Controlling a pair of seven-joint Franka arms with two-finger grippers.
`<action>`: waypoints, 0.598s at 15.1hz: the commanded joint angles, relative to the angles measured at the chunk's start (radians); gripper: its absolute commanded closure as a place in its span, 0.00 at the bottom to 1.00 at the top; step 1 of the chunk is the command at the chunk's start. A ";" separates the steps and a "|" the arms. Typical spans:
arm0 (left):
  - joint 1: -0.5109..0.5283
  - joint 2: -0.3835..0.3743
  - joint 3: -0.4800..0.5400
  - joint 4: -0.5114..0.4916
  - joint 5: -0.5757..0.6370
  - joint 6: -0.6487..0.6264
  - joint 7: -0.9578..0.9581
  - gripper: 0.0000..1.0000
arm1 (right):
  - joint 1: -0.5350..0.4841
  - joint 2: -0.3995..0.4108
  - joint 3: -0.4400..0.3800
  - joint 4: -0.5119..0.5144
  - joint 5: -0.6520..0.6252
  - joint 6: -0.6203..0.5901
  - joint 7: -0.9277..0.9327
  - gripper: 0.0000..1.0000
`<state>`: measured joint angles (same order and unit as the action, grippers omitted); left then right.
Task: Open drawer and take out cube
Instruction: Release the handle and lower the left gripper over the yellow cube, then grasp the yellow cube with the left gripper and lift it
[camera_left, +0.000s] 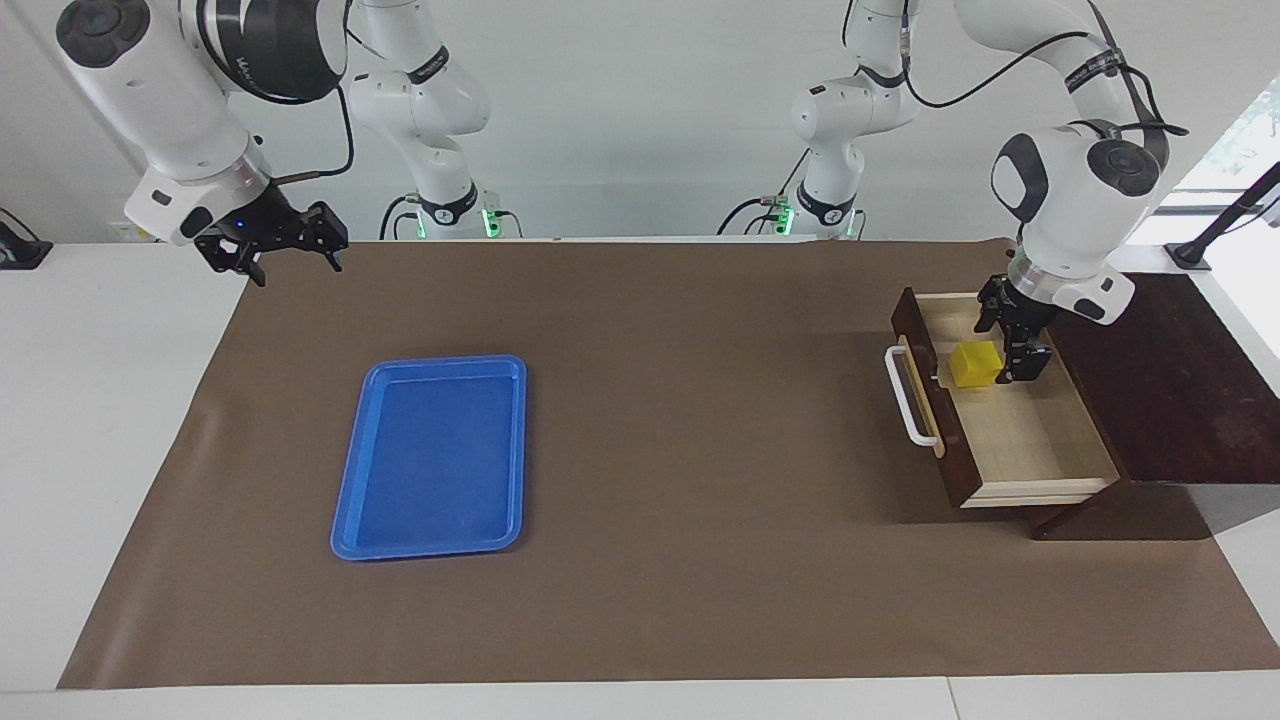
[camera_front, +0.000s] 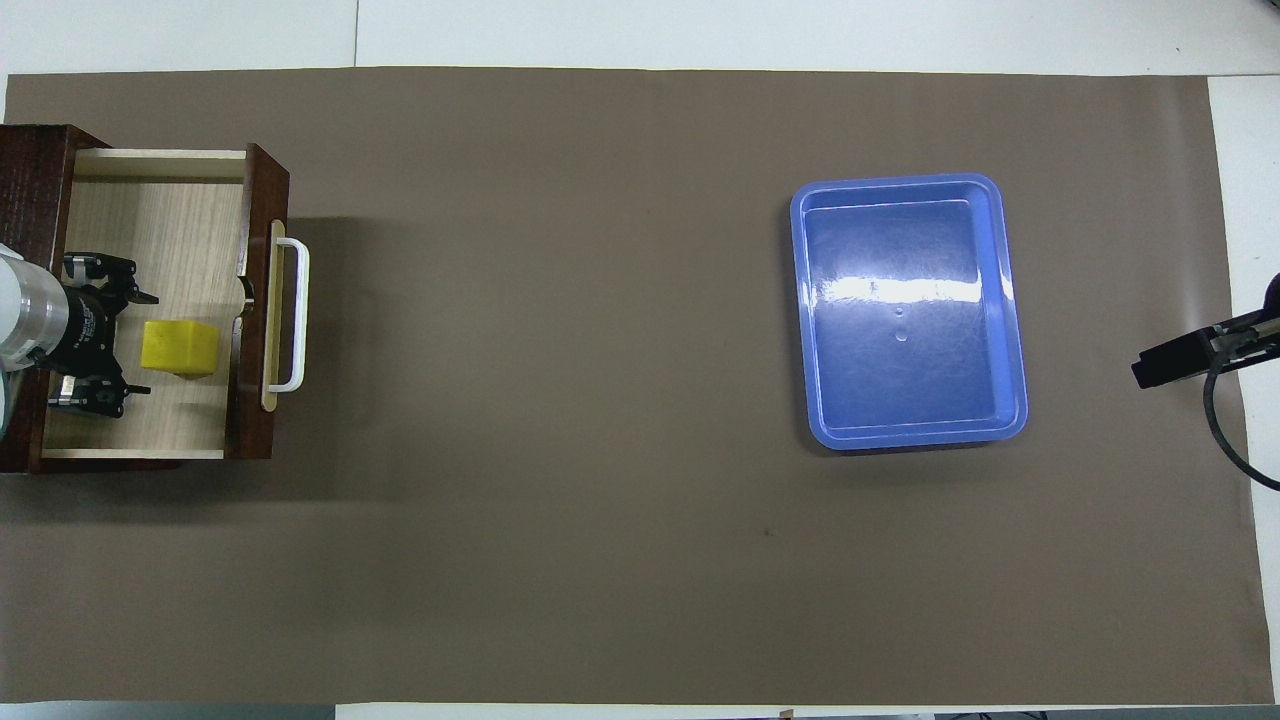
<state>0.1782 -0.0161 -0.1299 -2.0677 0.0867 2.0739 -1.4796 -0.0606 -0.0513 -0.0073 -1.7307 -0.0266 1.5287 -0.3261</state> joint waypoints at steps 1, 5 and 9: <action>-0.003 -0.038 0.001 -0.049 -0.018 0.034 -0.011 0.29 | -0.005 -0.061 0.007 -0.101 0.031 0.062 -0.105 0.00; -0.003 -0.030 0.001 -0.034 -0.018 0.031 -0.036 0.98 | 0.019 -0.093 0.012 -0.165 0.099 0.108 -0.220 0.00; -0.006 -0.018 -0.002 0.131 -0.018 -0.118 -0.042 1.00 | 0.059 -0.104 0.012 -0.184 0.145 0.111 -0.315 0.00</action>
<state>0.1780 -0.0201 -0.1308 -2.0312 0.0850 2.0619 -1.5102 -0.0127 -0.1203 0.0036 -1.8713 0.0889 1.6155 -0.5705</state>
